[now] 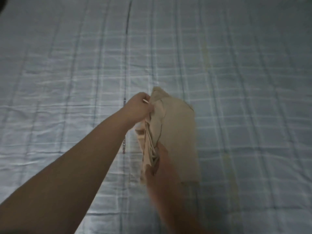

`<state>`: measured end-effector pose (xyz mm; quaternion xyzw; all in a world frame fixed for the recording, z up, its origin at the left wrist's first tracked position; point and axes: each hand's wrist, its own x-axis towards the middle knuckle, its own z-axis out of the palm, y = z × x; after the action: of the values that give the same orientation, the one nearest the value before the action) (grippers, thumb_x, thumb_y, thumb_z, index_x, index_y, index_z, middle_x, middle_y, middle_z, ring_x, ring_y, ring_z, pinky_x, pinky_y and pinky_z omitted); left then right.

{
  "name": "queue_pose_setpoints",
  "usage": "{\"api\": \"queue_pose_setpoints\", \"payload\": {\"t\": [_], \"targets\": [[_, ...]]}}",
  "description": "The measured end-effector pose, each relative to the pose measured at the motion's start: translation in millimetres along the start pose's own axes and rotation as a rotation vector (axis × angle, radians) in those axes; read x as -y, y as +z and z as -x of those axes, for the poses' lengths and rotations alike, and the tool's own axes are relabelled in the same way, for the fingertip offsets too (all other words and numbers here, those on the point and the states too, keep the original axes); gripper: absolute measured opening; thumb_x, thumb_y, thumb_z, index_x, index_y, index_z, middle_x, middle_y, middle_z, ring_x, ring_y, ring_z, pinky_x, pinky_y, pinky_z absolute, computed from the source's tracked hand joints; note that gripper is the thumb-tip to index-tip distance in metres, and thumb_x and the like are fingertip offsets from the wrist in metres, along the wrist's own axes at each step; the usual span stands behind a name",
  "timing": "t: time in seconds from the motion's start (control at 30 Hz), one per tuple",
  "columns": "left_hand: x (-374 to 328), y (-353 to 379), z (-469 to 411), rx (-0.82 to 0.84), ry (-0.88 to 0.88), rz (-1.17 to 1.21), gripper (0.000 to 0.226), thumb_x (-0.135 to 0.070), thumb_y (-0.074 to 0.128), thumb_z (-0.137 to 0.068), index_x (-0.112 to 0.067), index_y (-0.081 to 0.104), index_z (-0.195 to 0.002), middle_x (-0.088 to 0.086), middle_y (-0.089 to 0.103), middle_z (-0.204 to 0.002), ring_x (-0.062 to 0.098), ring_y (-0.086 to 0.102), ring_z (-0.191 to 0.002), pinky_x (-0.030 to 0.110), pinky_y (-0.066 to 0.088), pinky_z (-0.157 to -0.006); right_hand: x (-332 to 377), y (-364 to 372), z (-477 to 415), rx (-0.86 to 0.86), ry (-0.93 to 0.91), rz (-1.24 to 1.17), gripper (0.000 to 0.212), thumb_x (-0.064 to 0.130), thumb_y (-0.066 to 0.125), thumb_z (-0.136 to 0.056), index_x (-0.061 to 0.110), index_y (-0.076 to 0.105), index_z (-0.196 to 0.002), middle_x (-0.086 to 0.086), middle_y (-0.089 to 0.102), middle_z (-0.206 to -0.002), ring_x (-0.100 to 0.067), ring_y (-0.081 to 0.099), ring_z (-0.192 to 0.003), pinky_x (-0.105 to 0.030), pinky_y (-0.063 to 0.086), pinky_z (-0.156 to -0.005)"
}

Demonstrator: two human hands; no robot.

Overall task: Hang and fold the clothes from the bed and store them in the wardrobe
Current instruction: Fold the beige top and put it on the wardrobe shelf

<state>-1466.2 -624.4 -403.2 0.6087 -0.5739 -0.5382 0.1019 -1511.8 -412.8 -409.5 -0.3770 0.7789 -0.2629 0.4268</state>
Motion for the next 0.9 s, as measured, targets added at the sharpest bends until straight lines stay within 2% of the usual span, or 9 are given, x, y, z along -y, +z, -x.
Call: {"api": "queue_pose_setpoints", "payload": {"t": [0.13, 0.3, 0.43, 0.5, 0.57, 0.67, 0.73, 0.8, 0.9], "targets": [[53.9, -11.0, -13.4, -0.103, 0.018, -0.164, 0.013, -0.011, 0.062, -0.091, -0.011, 0.061, -0.104, -0.005, 0.062, -0.071, 0.007, 0.058, -0.057, 0.011, 0.043, -0.044, -5.1, 41.7, -9.1, 0.016, 0.007, 0.146, 0.069, 0.029, 0.058, -0.093, 0.030, 0.025, -0.153, 0.005, 0.054, -0.139, -0.019, 0.055, -0.123, -0.033, 0.042, -0.105], [99.9, -0.9, -26.7, -0.102, -0.050, -0.023, 0.017, -0.008, 0.058, -0.092, -0.010, 0.066, -0.108, -0.001, 0.063, -0.075, 0.010, 0.058, -0.058, 0.014, 0.043, -0.045, -19.3, 63.9, -18.7, 0.031, 0.023, 0.281, 0.060, 0.041, 0.049, -0.095, 0.032, 0.026, -0.150, 0.005, 0.061, -0.131, -0.021, 0.062, -0.116, -0.038, 0.048, -0.100], [114.4, 8.1, -28.2, -0.142, -0.076, 0.034, 0.036, -0.018, 0.063, -0.091, -0.012, 0.056, -0.126, 0.002, 0.063, -0.099, 0.023, 0.065, -0.091, 0.029, 0.049, -0.076, -17.7, 62.4, -16.6, 0.048, -0.044, 0.235, 0.046, 0.044, 0.037, -0.096, 0.037, 0.032, -0.142, 0.005, 0.068, -0.105, -0.016, 0.067, -0.090, -0.037, 0.055, -0.080], [115.5, 9.1, -23.3, -0.172, -0.072, 0.011, 0.046, -0.018, 0.062, -0.091, -0.012, 0.049, -0.135, 0.007, 0.062, -0.116, 0.024, 0.061, -0.105, 0.033, 0.049, -0.088, -9.3, 50.8, -15.7, 0.009, -0.040, 0.090, 0.031, 0.031, 0.040, -0.099, 0.023, 0.049, -0.128, 0.001, 0.062, -0.089, -0.012, 0.057, -0.077, -0.027, 0.049, -0.072], [110.7, 8.9, -9.8, -0.230, 0.045, -0.096, 0.049, -0.013, 0.057, -0.093, -0.010, 0.046, -0.140, 0.011, 0.056, -0.133, 0.025, 0.054, -0.121, 0.037, 0.045, -0.103, -9.2, 32.6, -20.3, -0.134, -0.085, 0.022, 0.030, 0.026, 0.039, -0.096, 0.016, 0.058, -0.118, 0.003, 0.063, -0.094, -0.009, 0.055, -0.083, -0.024, 0.044, -0.081], [102.0, 19.0, 21.9, -0.271, 0.448, -0.321, 0.046, -0.013, 0.041, -0.088, -0.003, 0.054, -0.131, 0.016, 0.056, -0.130, 0.033, 0.050, -0.123, 0.047, 0.038, -0.111, -34.9, 2.0, -38.6, -0.301, -0.191, 0.267, 0.040, 0.021, 0.042, -0.086, 0.018, 0.062, -0.120, 0.000, 0.062, -0.119, -0.019, 0.054, -0.108, -0.026, 0.041, -0.094], [107.1, 39.6, 44.1, -0.220, 0.585, -0.528, 0.056, -0.017, 0.035, -0.088, 0.002, 0.050, -0.138, 0.021, 0.049, -0.144, 0.037, 0.039, -0.138, 0.050, 0.028, -0.118, -54.6, -14.2, -51.1, -0.307, -0.296, 0.439, 0.044, 0.018, 0.043, -0.086, 0.012, 0.060, -0.126, -0.008, 0.056, -0.131, -0.026, 0.048, -0.123, -0.040, 0.043, -0.104], [120.3, 65.9, 66.1, -0.129, 0.631, -0.748, 0.060, -0.026, 0.032, -0.095, 0.002, 0.040, -0.148, 0.022, 0.034, -0.157, 0.037, 0.020, -0.151, 0.051, 0.017, -0.122, -74.0, -20.7, -62.7, -0.260, -0.407, 0.629, 0.051, 0.022, 0.042, -0.091, 0.005, 0.052, -0.138, -0.017, 0.047, -0.146, -0.034, 0.039, -0.137, -0.047, 0.034, -0.114], [151.2, 94.6, 82.6, -0.080, 0.644, -0.888, 0.062, -0.036, 0.041, -0.101, 0.002, 0.037, -0.150, 0.023, 0.033, -0.158, 0.036, 0.020, -0.151, 0.052, 0.018, -0.123, -102.6, -18.1, -74.1, -0.143, -0.518, 0.798, 0.058, 0.027, 0.041, -0.095, -0.001, 0.041, -0.146, -0.021, 0.038, -0.153, -0.035, 0.029, -0.145, -0.051, 0.028, -0.117]]}}
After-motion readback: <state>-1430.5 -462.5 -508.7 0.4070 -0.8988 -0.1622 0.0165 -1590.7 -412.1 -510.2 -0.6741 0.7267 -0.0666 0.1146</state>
